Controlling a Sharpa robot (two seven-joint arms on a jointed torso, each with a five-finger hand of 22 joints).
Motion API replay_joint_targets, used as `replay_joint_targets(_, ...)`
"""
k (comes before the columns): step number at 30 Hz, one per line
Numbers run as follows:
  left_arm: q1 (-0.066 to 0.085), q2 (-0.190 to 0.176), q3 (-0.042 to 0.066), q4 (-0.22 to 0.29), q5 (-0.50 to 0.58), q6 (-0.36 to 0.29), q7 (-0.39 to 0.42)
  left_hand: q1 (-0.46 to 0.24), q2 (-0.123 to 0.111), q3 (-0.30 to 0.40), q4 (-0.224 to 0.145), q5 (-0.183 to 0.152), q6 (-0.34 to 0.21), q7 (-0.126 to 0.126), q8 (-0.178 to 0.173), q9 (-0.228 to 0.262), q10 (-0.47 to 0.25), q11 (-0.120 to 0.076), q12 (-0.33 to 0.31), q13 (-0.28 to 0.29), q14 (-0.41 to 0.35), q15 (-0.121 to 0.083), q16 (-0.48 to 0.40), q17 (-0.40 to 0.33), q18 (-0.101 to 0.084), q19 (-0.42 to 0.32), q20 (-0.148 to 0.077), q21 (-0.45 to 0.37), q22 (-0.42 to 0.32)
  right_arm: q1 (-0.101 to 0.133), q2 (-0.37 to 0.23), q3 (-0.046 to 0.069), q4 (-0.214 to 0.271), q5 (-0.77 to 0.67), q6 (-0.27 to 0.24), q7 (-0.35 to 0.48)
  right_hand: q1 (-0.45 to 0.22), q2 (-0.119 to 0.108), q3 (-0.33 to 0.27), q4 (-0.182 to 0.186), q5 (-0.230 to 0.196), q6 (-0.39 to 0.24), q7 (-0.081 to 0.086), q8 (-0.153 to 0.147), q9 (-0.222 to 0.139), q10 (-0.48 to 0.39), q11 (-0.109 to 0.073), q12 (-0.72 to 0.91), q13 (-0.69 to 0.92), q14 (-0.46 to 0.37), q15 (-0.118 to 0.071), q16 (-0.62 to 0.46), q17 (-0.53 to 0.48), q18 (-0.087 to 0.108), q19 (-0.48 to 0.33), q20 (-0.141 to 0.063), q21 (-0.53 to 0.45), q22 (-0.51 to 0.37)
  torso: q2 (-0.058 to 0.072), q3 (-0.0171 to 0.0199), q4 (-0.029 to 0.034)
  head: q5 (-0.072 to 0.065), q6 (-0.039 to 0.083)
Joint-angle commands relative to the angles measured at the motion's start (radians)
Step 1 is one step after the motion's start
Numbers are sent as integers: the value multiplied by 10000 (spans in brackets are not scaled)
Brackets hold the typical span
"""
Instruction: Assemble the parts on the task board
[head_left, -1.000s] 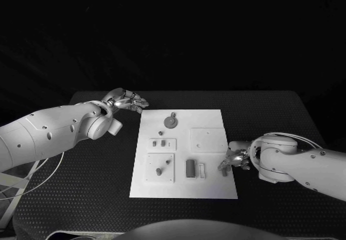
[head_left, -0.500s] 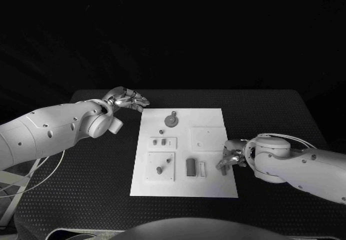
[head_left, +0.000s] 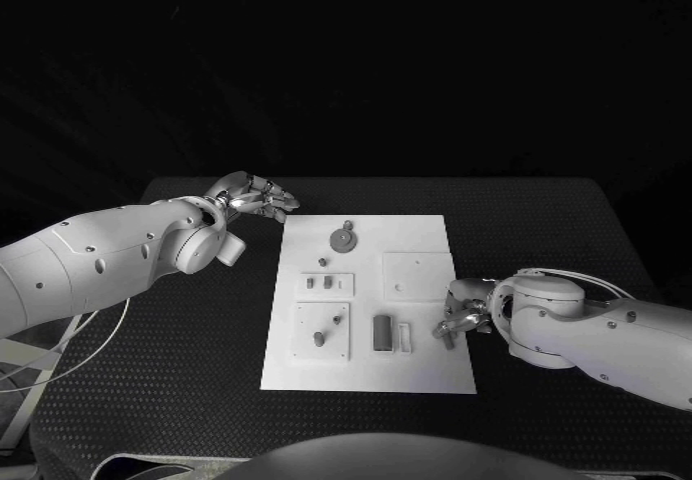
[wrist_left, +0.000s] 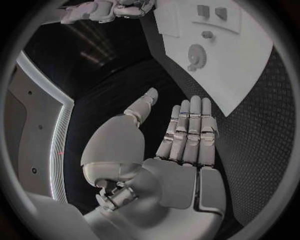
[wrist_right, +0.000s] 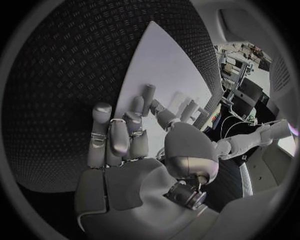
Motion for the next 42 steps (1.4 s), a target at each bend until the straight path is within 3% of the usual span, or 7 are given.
replay_joint_targets(1,6,0,4,23,61,114,44,-96,24,-69,-5,-9,-71,-21,34,-13,-28,23,7,-12,59,13,-42,11,-31,-12,36,55,-13,-264,-87,-224,-51,1157,333,-344,395,199,-34,-10,34,-642,547,-1730,14,-29,34,-48,-11,-81,23,18,-4,265,-80,-7,36,185,0,5,-7,7,-10)
replay_joint_targets(4,6,6,4,27,60,121,42,-95,25,-69,-8,-9,-73,-20,33,-14,-28,23,7,-12,59,13,-44,13,-31,-13,36,55,-13,-262,-178,-221,26,1780,1,-273,820,350,274,13,34,-681,559,-1784,-13,-37,46,-61,-24,-100,36,9,-26,264,-109,4,18,170,-3,1,-6,9,-14)
replay_joint_targets(9,6,5,4,28,60,119,41,-94,27,-68,-11,-9,-77,-19,32,-15,-29,23,7,-12,60,13,-47,17,-30,-13,36,56,-13,-251,-233,-215,79,2224,-420,-196,925,530,623,10,33,-654,567,-1808,-33,-22,56,-61,-35,-77,51,22,1,265,-94,64,24,166,3,5,-11,21,-20)
replay_joint_targets(23,6,16,4,20,60,134,34,-99,30,-71,-17,-9,-82,-16,32,-18,-31,24,7,-13,60,13,-54,27,-31,-14,37,57,-15,-64,-271,-145,200,3911,-1907,94,886,476,976,5,32,-520,533,-1765,-6,66,24,-21,-44,25,28,72,88,265,-9,88,83,170,5,10,-8,39,-25)
replay_joint_targets(31,6,27,4,9,60,155,32,-103,34,-72,-20,-9,-82,-16,34,-19,-32,24,7,-14,61,14,-59,34,-31,-15,38,57,-16,-49,-174,-138,352,4616,-2197,272,868,461,1021,6,32,-502,526,-1759,0,85,15,-15,-47,40,18,76,87,264,13,83,92,167,7,12,-2,41,-43)
replay_joint_targets(42,6,50,4,12,60,183,32,-107,38,-73,-25,-9,-81,-16,38,-20,-34,25,7,-15,61,14,-67,43,-31,-16,39,58,-18,-51,153,-136,343,5061,-2160,393,847,463,1048,8,32,-503,525,-1762,1,93,13,-14,-50,29,13,67,49,265,20,81,92,163,8,5,-4,-5,-21)
